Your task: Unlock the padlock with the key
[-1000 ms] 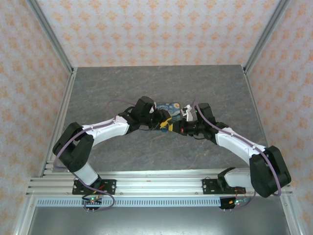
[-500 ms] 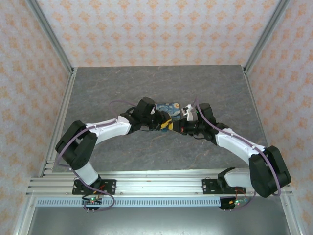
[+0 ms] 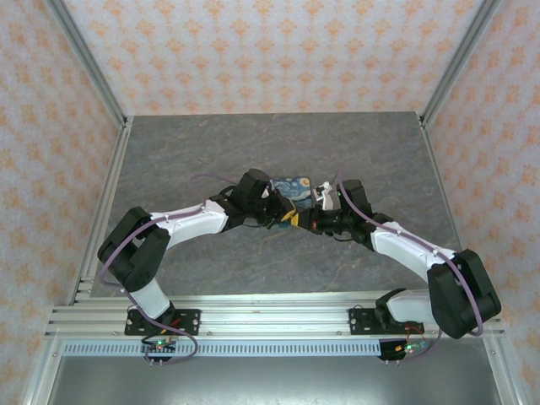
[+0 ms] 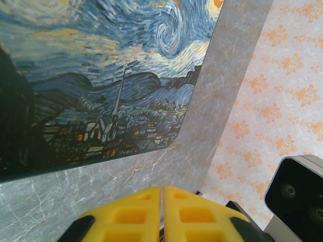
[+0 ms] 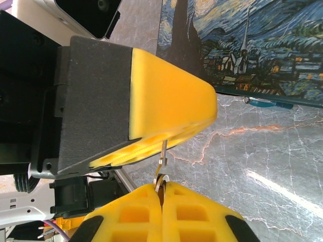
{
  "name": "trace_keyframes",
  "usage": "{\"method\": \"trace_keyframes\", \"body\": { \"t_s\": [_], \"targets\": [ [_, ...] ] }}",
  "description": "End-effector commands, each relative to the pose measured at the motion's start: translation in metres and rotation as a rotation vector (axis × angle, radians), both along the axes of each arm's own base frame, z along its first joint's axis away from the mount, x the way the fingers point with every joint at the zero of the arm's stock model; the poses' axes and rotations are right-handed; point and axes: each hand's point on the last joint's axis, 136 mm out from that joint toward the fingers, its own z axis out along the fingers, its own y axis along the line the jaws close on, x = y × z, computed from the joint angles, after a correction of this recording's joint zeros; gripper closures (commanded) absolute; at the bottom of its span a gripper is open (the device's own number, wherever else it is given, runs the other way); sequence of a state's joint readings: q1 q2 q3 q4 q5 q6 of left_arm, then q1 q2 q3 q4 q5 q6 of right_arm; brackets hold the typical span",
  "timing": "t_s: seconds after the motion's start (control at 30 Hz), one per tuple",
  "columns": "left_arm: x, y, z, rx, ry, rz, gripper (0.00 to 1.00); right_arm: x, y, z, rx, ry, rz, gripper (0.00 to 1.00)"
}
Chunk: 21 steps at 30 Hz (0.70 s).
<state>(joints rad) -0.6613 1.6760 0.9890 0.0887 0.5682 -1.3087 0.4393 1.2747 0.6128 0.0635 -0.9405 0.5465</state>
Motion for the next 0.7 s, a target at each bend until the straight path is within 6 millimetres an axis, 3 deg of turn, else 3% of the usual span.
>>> {"method": "trace_keyframes", "body": {
  "t_s": [0.0, 0.17, 0.2, 0.27, 0.33, 0.5, 0.67],
  "targets": [
    [0.004, -0.007, 0.011, -0.011, -0.035, -0.007, 0.95, 0.009, -0.002, 0.004, 0.021, -0.04, -0.021, 1.0],
    [0.005, -0.007, 0.012, -0.004, -0.036, -0.005, 0.98, 0.011, -0.004, 0.003, 0.021, -0.039, -0.035, 1.0],
    [0.005, -0.007, 0.011, -0.001, -0.035, -0.003, 0.98, 0.012, -0.005, 0.003, 0.022, -0.038, -0.041, 0.94],
    [0.005, -0.003, 0.01, 0.016, -0.031, 0.011, 1.0, 0.016, -0.011, 0.005, 0.03, -0.043, -0.068, 0.66],
    [0.005, 0.0, 0.01, 0.032, -0.032, 0.021, 1.0, 0.02, -0.022, 0.011, 0.044, -0.053, -0.11, 0.56],
    [0.006, 0.004, 0.013, 0.06, -0.035, 0.034, 1.0, 0.028, -0.054, 0.029, 0.08, -0.09, -0.243, 0.5],
    [0.009, 0.012, 0.02, 0.101, -0.051, 0.057, 1.0, 0.032, -0.071, 0.031, 0.079, -0.099, -0.383, 0.5]
  ]
}}
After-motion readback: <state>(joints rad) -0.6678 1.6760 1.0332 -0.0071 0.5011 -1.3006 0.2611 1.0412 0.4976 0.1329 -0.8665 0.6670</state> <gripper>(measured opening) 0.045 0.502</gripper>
